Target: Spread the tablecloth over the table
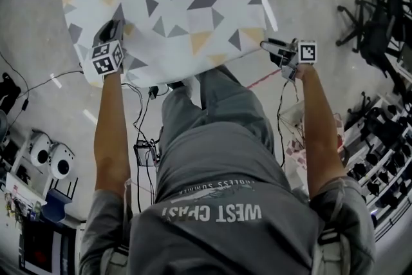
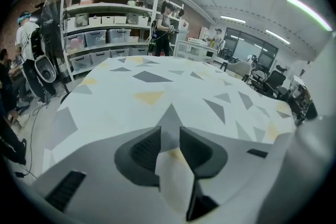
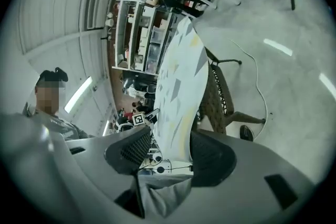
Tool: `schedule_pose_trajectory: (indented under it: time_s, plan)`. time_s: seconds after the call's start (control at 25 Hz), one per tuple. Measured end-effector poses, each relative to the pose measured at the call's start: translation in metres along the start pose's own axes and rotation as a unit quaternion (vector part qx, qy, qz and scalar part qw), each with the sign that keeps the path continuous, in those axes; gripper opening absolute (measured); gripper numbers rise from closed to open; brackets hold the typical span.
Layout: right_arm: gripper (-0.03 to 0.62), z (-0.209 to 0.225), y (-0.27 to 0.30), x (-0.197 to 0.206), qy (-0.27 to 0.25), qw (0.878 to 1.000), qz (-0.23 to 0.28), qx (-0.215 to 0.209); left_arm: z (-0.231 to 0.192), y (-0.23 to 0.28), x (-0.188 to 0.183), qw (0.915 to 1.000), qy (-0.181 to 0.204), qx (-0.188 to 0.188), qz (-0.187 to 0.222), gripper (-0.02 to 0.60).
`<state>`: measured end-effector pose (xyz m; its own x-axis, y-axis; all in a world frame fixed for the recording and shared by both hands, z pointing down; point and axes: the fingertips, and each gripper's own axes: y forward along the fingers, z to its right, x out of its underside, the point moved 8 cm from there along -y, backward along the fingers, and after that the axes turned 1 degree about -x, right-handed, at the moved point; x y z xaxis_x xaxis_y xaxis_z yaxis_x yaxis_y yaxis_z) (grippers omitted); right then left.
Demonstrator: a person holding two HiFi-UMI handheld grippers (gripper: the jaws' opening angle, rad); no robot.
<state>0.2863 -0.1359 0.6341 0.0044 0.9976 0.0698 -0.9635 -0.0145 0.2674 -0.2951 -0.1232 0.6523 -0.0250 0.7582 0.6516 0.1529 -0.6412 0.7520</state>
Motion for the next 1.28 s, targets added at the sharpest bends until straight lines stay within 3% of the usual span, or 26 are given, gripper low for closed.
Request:
schedule_pose_trajectory:
  time_s: [0.12,0.24,0.32,0.4,0.48,0.68,0.72,0.76,0.8,0.84,0.96,1.04,1.16,1.24,1.28]
  plan:
    - [0.185,-0.020,0.003,0.011,-0.037,0.998,-0.042,0.010,0.008,-0.003,0.011,0.9999,0.002,0.011,-0.009,0.107]
    - [0.152,-0.032,0.004,0.021,-0.045,0.994,-0.086,0.040,0.016,-0.015,0.021,0.9996,0.005,0.021,-0.016,0.107]
    - [0.125,-0.033,0.003,0.024,-0.040,0.993,-0.087,0.070,0.023,-0.024,0.029,0.9992,0.011,0.029,-0.023,0.107]
    - [0.073,-0.023,0.000,0.028,-0.017,0.986,-0.079,0.143,0.032,-0.034,0.038,0.9986,0.019,0.039,-0.030,0.107]
    - [0.090,-0.007,-0.004,0.031,-0.008,0.969,-0.067,0.236,0.039,-0.045,0.046,0.9981,0.026,0.045,-0.034,0.107]
    - [0.184,0.009,-0.011,0.037,-0.038,0.945,0.037,0.322,0.057,-0.077,0.063,0.9965,0.047,0.056,-0.041,0.107]
    - [0.174,0.007,-0.009,0.037,-0.042,0.946,0.061,0.315,0.060,-0.083,0.067,0.9961,0.051,0.059,-0.042,0.107]
    - [0.149,0.003,-0.003,0.036,-0.035,0.954,0.081,0.285,0.062,-0.090,0.071,0.9956,0.054,0.062,-0.044,0.107]
    - [0.166,-0.002,0.004,0.034,-0.025,0.964,0.095,0.247,0.064,-0.096,0.076,0.9950,0.058,0.066,-0.047,0.107]
    - [0.268,-0.010,0.011,0.032,-0.026,0.971,0.096,0.217,0.067,-0.101,0.080,0.9942,0.063,0.071,-0.051,0.107]
    - [0.308,-0.028,0.008,0.044,-0.091,0.978,0.008,0.185,0.078,-0.110,0.098,0.9901,0.073,0.098,-0.069,0.107]
    - [0.322,-0.029,0.002,0.067,-0.132,0.971,-0.076,0.182,0.083,-0.112,0.108,0.9882,0.071,0.112,-0.076,0.107]
    - [0.291,-0.021,0.001,0.095,-0.199,0.942,-0.166,0.211,0.089,-0.109,0.115,0.9872,0.069,0.123,-0.074,0.107]
    - [0.207,-0.025,0.000,0.096,-0.233,0.929,-0.197,0.210,0.097,-0.100,0.111,0.9861,0.071,0.130,-0.074,0.107]
    - [0.112,-0.031,-0.002,0.092,-0.243,0.927,-0.204,0.201,0.101,-0.095,0.108,0.9854,0.072,0.135,-0.075,0.107]
